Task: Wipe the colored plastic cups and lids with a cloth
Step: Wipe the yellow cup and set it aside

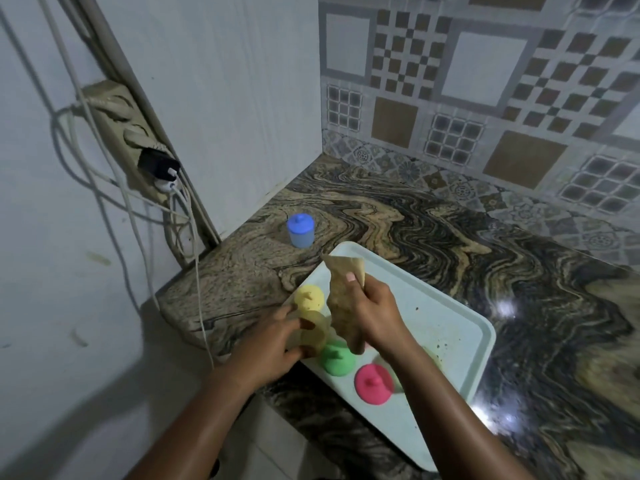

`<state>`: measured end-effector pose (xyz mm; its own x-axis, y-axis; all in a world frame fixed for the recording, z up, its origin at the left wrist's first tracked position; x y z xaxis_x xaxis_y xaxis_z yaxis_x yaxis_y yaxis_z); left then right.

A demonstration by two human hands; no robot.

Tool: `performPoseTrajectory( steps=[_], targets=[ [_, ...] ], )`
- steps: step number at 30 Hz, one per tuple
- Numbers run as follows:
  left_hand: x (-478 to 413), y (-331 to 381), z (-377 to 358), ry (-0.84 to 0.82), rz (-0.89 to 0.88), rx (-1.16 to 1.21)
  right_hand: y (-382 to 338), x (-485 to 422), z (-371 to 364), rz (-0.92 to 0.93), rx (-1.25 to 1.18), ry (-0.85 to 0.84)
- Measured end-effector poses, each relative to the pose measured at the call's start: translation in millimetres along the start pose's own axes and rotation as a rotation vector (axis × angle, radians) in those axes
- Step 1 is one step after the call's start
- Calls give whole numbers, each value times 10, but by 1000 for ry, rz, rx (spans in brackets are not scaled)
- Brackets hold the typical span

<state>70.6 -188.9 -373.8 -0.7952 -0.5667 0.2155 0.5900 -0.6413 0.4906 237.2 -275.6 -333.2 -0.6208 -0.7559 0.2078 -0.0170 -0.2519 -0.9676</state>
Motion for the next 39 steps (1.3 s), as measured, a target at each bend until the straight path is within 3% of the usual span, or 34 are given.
performPoseTrajectory(
  steps=[3, 6, 13, 18, 24, 26, 31, 34, 39],
  targets=[
    [73, -43, -117, -43, 15, -109, 48, 158, -6, 4, 47, -17],
    [101, -39, -154, 31, 1, -132, 45, 267, -27, 5, 55, -38],
    [164, 85, 55, 189, -37, 10, -75, 315, 84, 85, 10, -35],
    [205, 443, 675, 267, -89, 186, -250, 329, 5, 252, 37, -162],
    [258, 720, 1141, 397, -43, 453, -536, 303, 85, 281, -190, -137],
    [289, 810, 1149, 364, -70, 521, -612, 252, 182, 232, -278, -102],
    [306, 912, 1146, 367, -188, 394, -668, 207, 284, 79, -469, -188],
    [261, 865, 1105, 371, -153, 587, -711, 238, 263, 75, -499, -203],
    [212, 818, 1078, 362, -114, 923, -924, 306, 258, 336, -335, -87]
  ],
)
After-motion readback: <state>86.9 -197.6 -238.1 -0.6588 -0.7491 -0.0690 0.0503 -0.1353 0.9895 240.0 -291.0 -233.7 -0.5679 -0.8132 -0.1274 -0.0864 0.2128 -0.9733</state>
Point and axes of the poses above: each hand's wrist, its own x-axis away from the middle knuckle, its own z-axis out of the back of the hand, y = z × x, the point moved 8 cm from there along -x, towards the middle knuckle, and after that the axes turned 3 degrees about -x, right-handed, at the moved point
